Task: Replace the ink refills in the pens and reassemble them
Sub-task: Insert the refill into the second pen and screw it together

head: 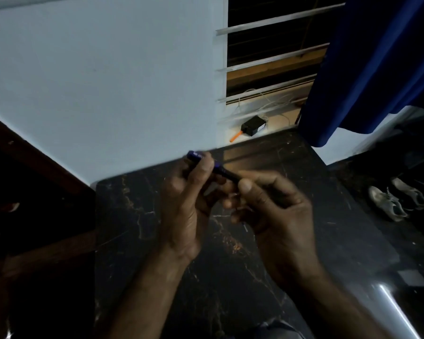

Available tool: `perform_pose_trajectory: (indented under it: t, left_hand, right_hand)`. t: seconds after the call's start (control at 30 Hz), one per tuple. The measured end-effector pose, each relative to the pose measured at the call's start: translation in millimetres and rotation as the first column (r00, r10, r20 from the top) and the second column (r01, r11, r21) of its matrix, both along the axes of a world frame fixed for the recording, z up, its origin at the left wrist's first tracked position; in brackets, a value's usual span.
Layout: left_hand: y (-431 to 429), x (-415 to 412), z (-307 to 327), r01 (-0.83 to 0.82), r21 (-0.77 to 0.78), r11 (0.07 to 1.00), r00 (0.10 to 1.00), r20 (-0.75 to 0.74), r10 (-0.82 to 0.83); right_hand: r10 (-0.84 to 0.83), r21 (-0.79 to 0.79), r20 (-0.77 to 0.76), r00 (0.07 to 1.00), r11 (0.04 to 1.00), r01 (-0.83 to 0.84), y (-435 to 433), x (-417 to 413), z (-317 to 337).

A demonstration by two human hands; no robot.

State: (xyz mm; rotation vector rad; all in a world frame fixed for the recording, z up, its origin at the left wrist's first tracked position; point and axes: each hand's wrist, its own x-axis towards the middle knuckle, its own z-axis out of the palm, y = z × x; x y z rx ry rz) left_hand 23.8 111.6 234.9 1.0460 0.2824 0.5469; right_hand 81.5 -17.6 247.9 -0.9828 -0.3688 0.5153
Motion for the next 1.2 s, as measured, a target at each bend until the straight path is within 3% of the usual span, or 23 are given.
perform_pose_trajectory:
  t: [0.07,0.13,0.23,0.37,0.47,0.57,0.67,1.2]
  left_hand:
    - [3,-6,-29,-0.07,-0.015,0.997,0.984,-0.163,0.066]
    - [8,-11,-63,-0.159,0.069,0.985,0.923,-0.344,0.173]
    - [22,-20,-120,-0.204,0.11,0.973,0.8,-0.554,0.23]
    - [53,-31,-191,-0.01,0.207,0.978,0.643,-0.748,0.165]
    - [70,-31,-231,0.168,0.321,0.932,0.555,-0.812,0.179]
    - [84,-26,-260,0.225,0.482,0.847,0.514,-0.797,0.317]
    - [95,-23,-285,0.28,0.534,0.798,0.498,-0.791,0.354]
    - [101,-25,-294,0.201,0.628,0.752,0.489,-0.729,0.479]
  right_hand:
    - [0.023,-0.127,0.011,1.0,0.992,-0.021,1,-6,-31]
    - [0.076,-0.3,0.06,0.995,0.952,-0.055,0,-9,-69]
    - [0.199,-0.567,0.144,0.969,0.819,-0.084,-7,-13,-128]
    - [0.341,-0.793,0.065,0.938,0.588,-0.158,-24,-20,-180]
    - [0.368,-0.808,0.022,0.929,0.554,-0.2,-34,-24,-185]
    - [0.387,-0.789,0.005,0.922,0.568,-0.234,-39,-27,-182]
    - [0.354,-0.756,-0.005,0.935,0.61,-0.235,-41,-28,-182]
    - [0.349,-0.71,-0.027,0.937,0.653,-0.264,-42,-36,-177]
